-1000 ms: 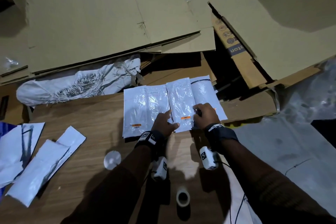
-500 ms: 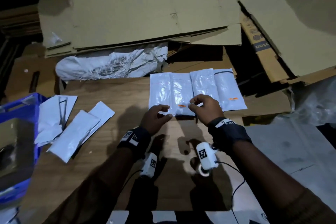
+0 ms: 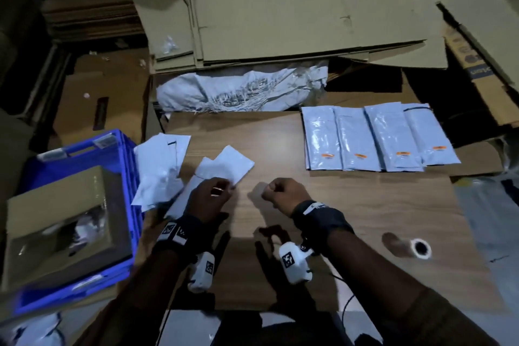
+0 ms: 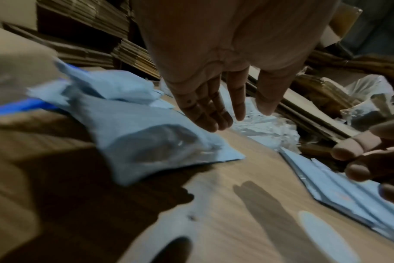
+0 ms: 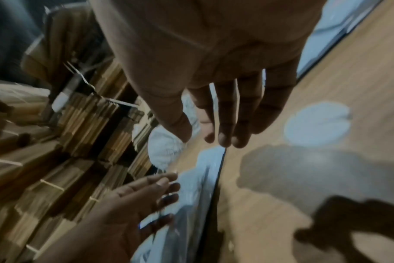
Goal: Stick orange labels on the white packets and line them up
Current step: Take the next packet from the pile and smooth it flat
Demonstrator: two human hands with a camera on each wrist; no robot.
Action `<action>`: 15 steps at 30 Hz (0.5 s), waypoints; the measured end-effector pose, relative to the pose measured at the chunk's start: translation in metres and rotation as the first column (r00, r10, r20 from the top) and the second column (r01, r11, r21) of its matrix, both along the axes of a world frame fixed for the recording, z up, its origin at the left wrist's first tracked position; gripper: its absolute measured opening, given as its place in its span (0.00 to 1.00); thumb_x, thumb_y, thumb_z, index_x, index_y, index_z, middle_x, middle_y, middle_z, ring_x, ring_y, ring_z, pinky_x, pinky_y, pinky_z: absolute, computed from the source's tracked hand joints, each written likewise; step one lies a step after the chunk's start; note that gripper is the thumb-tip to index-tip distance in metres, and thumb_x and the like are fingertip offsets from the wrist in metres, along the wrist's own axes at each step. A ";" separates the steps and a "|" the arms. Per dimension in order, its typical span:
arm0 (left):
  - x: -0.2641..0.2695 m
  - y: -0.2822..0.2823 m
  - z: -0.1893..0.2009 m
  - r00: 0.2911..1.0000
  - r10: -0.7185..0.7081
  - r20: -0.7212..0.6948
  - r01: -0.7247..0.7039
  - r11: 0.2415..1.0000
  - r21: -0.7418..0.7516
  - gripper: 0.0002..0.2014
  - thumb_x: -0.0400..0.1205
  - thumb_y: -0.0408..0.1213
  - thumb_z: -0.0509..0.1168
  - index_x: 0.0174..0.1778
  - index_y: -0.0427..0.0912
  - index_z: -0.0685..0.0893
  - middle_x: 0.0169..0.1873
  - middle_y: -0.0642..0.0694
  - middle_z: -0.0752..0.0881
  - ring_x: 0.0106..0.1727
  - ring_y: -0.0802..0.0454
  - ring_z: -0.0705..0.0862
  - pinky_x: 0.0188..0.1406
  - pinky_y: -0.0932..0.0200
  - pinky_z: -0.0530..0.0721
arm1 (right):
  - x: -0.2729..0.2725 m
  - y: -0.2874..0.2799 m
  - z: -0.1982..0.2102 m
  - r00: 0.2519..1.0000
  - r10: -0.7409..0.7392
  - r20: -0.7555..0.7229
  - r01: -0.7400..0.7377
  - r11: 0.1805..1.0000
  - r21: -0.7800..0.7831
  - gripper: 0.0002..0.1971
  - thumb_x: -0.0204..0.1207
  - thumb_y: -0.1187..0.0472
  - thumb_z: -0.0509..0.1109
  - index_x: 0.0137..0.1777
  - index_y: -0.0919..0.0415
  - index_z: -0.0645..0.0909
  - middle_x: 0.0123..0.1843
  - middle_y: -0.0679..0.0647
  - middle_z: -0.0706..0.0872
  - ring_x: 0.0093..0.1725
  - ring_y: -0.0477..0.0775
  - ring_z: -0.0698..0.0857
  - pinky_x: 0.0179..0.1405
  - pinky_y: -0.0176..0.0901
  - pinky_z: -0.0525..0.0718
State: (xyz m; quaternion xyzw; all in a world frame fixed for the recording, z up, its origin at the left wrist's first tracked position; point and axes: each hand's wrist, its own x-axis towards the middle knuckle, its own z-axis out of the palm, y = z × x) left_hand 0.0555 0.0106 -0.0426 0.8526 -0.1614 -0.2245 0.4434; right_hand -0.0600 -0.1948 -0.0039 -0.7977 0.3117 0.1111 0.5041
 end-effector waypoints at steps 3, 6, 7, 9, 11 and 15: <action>0.026 0.053 -0.008 0.986 0.030 0.162 -0.046 0.995 0.094 0.20 0.74 0.50 0.71 0.55 0.39 0.91 0.51 0.40 0.89 0.49 0.45 0.89 0.53 0.52 0.86 | 0.021 0.057 -0.016 0.993 0.113 -0.028 -0.110 0.991 0.080 0.06 0.77 0.52 0.77 0.50 0.47 0.83 0.45 0.49 0.87 0.47 0.54 0.85 0.49 0.45 0.83; 0.040 0.083 -0.025 0.959 0.001 0.283 -0.056 0.981 0.185 0.25 0.72 0.54 0.65 0.54 0.38 0.92 0.50 0.36 0.87 0.51 0.40 0.88 0.55 0.49 0.82 | 0.034 0.094 -0.029 0.995 0.097 -0.016 -0.094 0.985 0.142 0.20 0.79 0.55 0.75 0.71 0.50 0.80 0.52 0.51 0.91 0.52 0.56 0.87 0.54 0.45 0.84; 0.042 0.087 -0.030 0.953 -0.030 0.302 -0.034 0.978 0.205 0.25 0.73 0.54 0.65 0.54 0.37 0.92 0.51 0.36 0.88 0.54 0.39 0.86 0.56 0.49 0.79 | 0.036 0.103 -0.033 0.998 0.058 0.003 -0.057 0.984 0.170 0.23 0.79 0.56 0.74 0.74 0.47 0.78 0.53 0.51 0.91 0.52 0.56 0.88 0.57 0.46 0.86; 0.044 0.090 -0.037 0.935 -0.104 0.338 0.032 0.977 0.213 0.27 0.74 0.53 0.64 0.55 0.33 0.91 0.53 0.33 0.89 0.60 0.40 0.82 0.59 0.50 0.77 | 0.041 0.118 -0.042 1.000 -0.022 0.020 0.017 0.973 0.231 0.28 0.79 0.55 0.75 0.79 0.42 0.75 0.56 0.52 0.90 0.51 0.54 0.88 0.54 0.44 0.87; 0.041 0.088 -0.035 0.938 -0.135 0.320 0.066 0.973 0.219 0.29 0.74 0.54 0.64 0.57 0.32 0.90 0.56 0.32 0.88 0.65 0.39 0.82 0.63 0.49 0.78 | 0.045 0.130 -0.048 0.998 -0.058 0.024 0.049 0.955 0.291 0.30 0.80 0.54 0.76 0.82 0.41 0.73 0.61 0.53 0.89 0.51 0.49 0.86 0.50 0.36 0.84; 0.039 0.082 -0.028 0.972 -0.130 0.196 0.090 0.975 0.201 0.20 0.76 0.44 0.73 0.59 0.33 0.90 0.59 0.34 0.87 0.66 0.39 0.83 0.65 0.50 0.78 | 0.051 0.140 -0.056 0.996 -0.079 0.035 0.061 0.929 0.365 0.33 0.80 0.55 0.78 0.85 0.46 0.72 0.74 0.49 0.82 0.69 0.48 0.81 0.69 0.40 0.78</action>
